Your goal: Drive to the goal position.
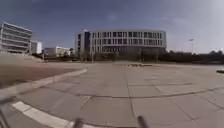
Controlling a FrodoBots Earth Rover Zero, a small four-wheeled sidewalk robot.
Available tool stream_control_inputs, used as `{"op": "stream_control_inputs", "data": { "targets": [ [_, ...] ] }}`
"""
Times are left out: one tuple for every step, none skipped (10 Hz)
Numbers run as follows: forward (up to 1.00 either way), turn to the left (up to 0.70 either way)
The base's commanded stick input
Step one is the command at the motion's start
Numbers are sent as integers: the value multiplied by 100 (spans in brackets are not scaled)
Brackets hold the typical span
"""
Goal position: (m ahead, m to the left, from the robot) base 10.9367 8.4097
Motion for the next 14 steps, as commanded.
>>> {"op": "stream_control_inputs", "data": {
  "targets": [
    [70,0],
    [70,0],
    [70,0],
    [70,0],
    [70,0],
    [70,0],
    [70,0],
    [70,0],
    [70,0],
    [70,0],
    [70,0],
    [70,0],
    [70,0],
    [70,0]
  ]
}}
